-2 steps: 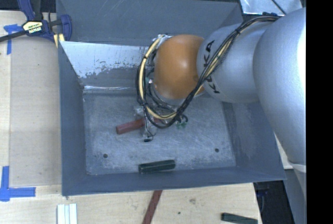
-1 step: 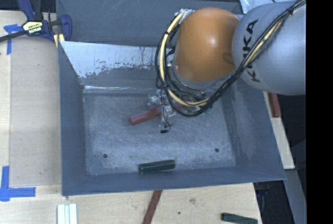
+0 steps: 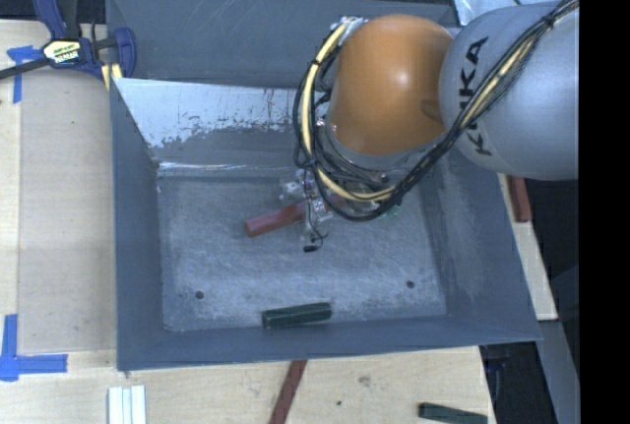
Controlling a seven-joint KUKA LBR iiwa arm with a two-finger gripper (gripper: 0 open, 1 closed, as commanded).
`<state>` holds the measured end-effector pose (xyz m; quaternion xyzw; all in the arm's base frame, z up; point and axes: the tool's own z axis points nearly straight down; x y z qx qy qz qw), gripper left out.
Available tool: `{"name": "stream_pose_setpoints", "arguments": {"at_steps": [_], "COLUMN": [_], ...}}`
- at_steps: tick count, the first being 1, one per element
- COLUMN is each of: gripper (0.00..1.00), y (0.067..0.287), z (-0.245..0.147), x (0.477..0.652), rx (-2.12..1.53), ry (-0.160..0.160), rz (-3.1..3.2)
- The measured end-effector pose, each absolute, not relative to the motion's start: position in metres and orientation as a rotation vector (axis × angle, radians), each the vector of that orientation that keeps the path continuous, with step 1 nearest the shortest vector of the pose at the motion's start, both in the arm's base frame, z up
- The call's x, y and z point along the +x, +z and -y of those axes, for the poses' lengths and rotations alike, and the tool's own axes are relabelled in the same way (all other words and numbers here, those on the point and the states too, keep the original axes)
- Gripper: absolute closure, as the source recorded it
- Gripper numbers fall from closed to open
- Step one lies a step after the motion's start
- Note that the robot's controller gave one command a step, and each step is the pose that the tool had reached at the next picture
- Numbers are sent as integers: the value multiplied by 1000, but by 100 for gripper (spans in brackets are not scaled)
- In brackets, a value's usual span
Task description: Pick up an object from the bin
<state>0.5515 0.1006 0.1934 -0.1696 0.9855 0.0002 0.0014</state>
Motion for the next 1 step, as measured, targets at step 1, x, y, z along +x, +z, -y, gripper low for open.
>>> {"name": "stream_pose_setpoints", "arguments": {"at_steps": [1], "gripper": [100], "y": [343], "z": [-83], "x": [555], "rx": [-988], "ry": [-3], "rz": [-2972]}}
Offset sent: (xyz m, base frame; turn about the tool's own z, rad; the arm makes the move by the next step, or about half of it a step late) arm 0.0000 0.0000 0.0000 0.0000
